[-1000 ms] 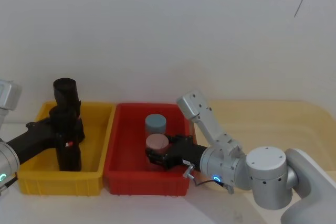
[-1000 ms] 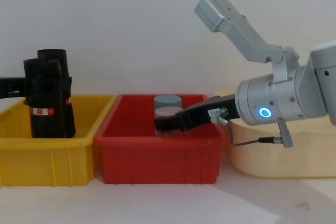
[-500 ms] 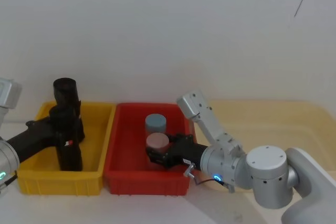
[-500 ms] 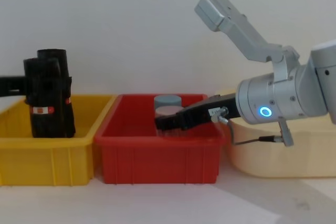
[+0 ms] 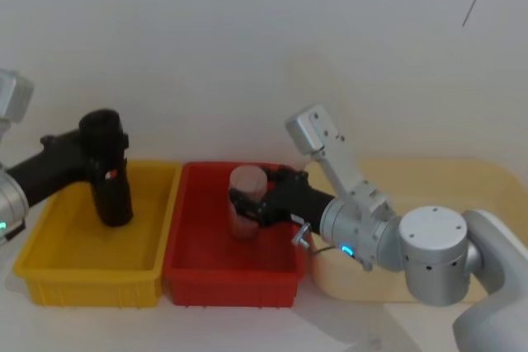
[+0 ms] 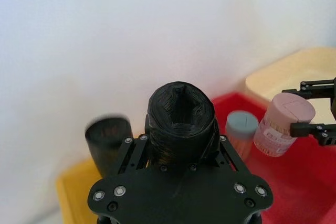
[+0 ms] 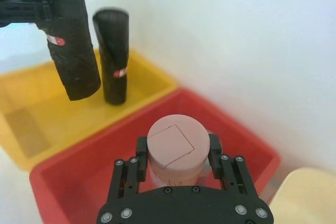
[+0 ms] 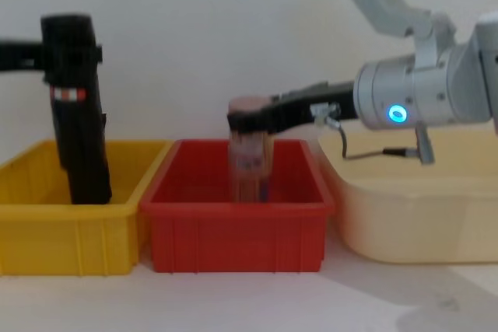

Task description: Pick up the garbage bag with the one hand and transfer it to the other hand.

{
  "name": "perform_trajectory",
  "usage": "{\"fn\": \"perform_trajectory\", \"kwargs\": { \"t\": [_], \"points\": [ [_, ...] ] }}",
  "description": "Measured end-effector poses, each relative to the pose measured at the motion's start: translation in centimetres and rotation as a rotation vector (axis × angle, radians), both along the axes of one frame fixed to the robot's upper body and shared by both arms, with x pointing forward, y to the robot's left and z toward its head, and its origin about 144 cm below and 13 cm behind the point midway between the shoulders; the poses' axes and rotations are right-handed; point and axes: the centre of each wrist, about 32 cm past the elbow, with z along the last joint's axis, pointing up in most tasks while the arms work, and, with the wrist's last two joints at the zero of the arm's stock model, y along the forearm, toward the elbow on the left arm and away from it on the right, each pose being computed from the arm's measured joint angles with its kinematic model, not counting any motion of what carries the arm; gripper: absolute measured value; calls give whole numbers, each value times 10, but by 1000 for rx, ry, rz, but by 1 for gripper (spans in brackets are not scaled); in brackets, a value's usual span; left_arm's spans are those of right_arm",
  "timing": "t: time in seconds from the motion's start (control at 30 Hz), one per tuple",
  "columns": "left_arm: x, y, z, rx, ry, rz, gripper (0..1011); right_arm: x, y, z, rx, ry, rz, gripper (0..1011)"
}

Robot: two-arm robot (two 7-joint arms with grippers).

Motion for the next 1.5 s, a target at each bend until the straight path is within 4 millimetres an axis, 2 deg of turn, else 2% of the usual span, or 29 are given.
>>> {"fn": "perform_trajectory", "kwargs": {
  "t": [0.4, 0.67, 0.8, 0.97, 1.17, 1.27, 1.5],
  "points": [
    [25, -14, 58, 34, -171, -98, 374, -5, -14, 36, 19, -165, -61, 666],
    [47, -32, 85, 34, -253, -191, 371, -13, -36, 55, 14, -262, -154, 666],
    [63, -48, 98, 26, -290, -254, 371, -20, -51, 61, 6, -298, -218, 666],
    [78, -65, 107, 16, -318, -319, 371, -25, -64, 64, -2, -318, -270, 666],
    [102, -91, 114, -7, -341, -412, 371, -35, -88, 64, -20, -329, -361, 666],
    [114, -106, 114, -23, -345, -459, 371, -41, -106, 60, -38, -316, -415, 666],
    [145, -146, 109, -78, -332, -577, 371, -49, -130, 48, -72, -273, -475, 666]
  ]
}}
